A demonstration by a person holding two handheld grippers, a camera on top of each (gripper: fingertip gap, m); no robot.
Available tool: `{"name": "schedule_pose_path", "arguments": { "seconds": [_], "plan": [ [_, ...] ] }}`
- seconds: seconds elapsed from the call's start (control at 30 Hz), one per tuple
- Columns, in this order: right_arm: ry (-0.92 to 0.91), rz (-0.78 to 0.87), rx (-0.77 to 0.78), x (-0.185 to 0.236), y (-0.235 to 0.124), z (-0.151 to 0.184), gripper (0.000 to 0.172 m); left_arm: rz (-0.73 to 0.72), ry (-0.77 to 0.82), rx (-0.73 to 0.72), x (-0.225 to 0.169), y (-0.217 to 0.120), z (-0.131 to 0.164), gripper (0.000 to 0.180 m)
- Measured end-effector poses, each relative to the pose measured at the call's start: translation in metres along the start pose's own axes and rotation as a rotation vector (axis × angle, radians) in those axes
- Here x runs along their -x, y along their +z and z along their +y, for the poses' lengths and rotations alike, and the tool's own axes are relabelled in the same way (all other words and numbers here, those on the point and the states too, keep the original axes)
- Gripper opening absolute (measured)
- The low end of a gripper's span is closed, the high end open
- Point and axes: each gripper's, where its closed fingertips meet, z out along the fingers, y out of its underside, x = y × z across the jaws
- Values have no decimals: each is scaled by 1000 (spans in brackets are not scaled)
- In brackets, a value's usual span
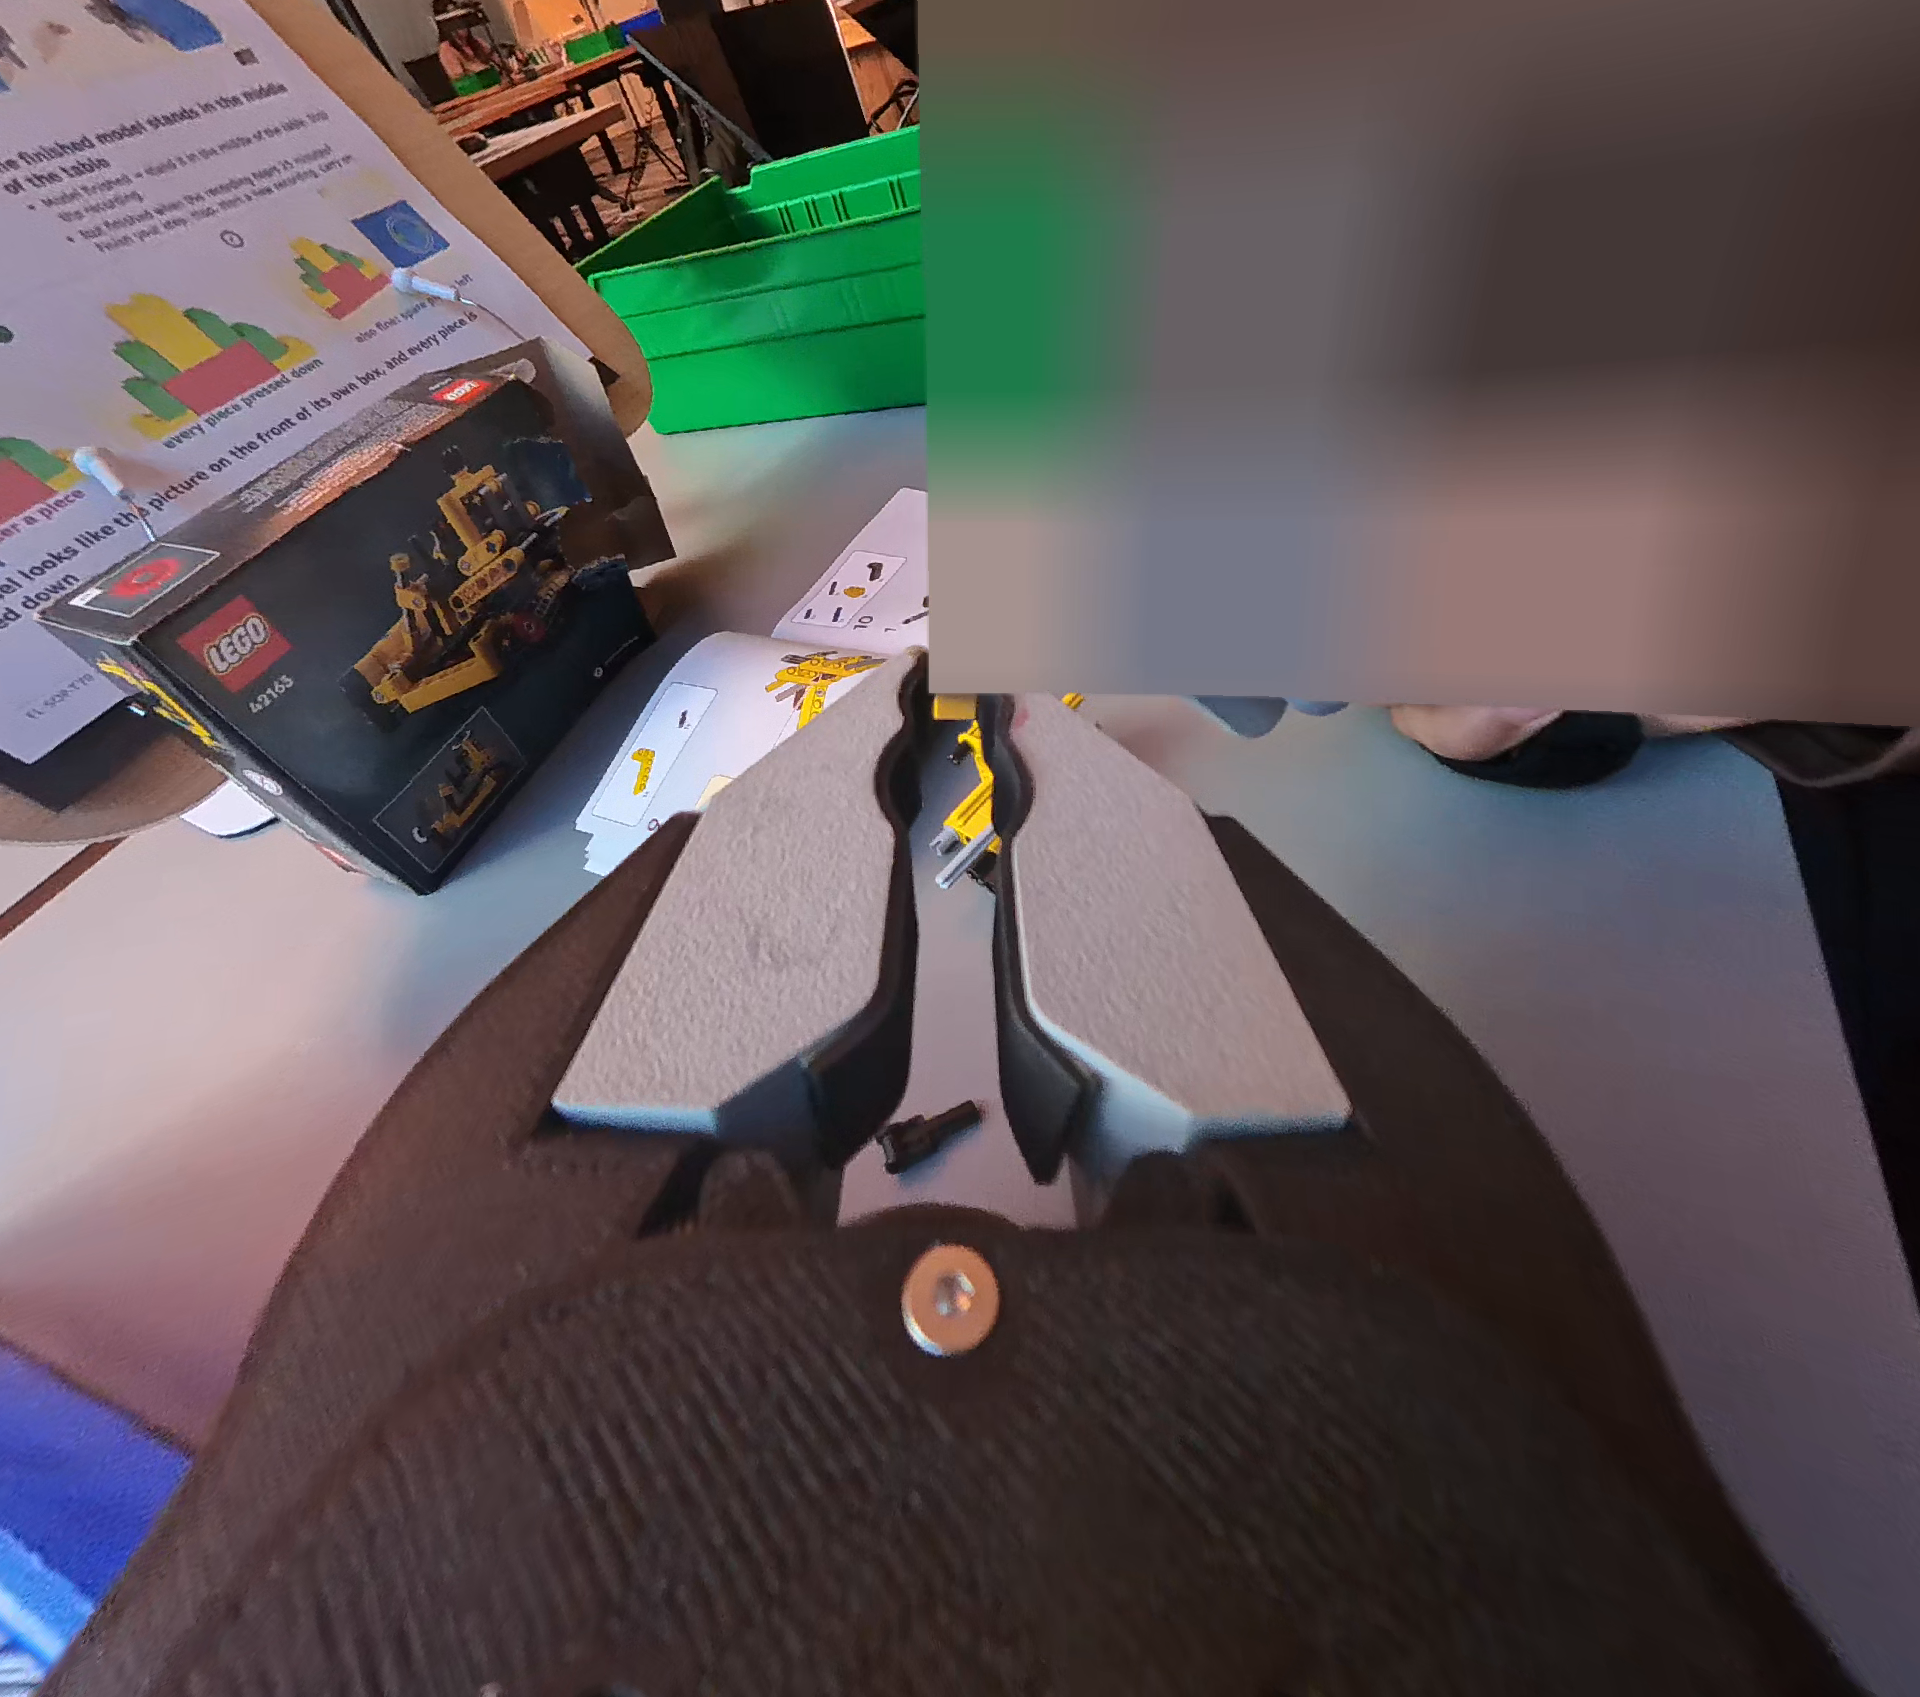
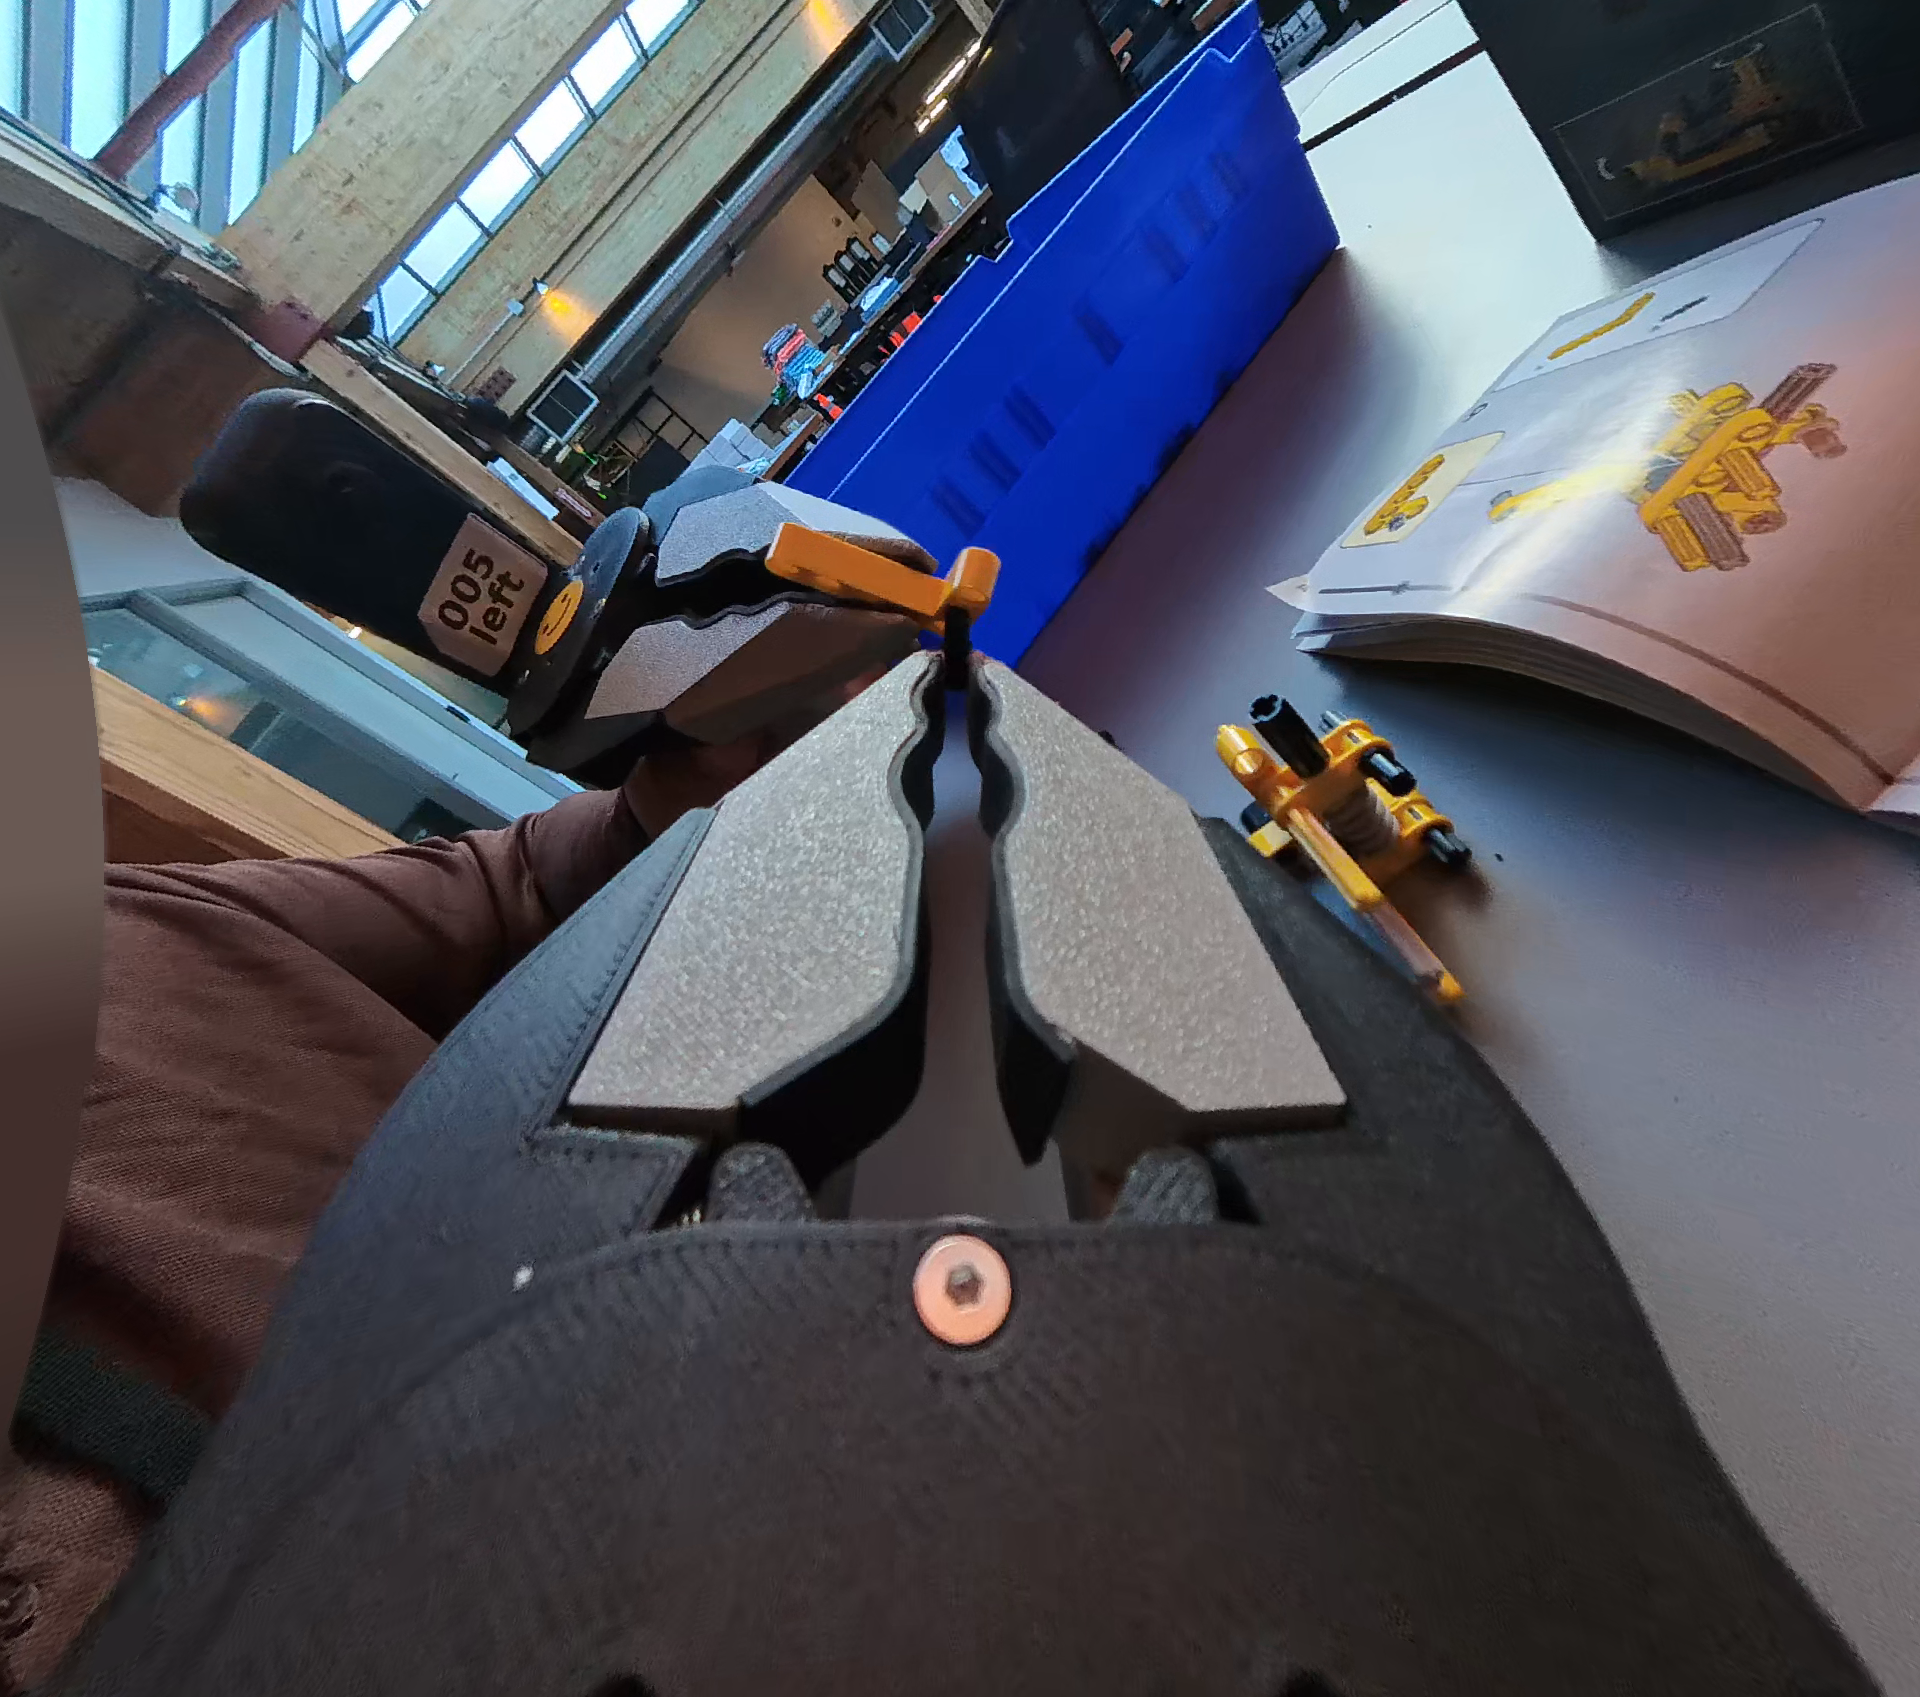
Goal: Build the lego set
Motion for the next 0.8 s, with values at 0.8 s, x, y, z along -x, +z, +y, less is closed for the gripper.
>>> {"name": "schedule_pose_path", "arguments": {
  "seconds": [0.8],
  "plan": [
    [101, -105, 149, 7, -4, 18, 0, 121, 299, 71, -16, -7, 10, 6]
  ]
}}
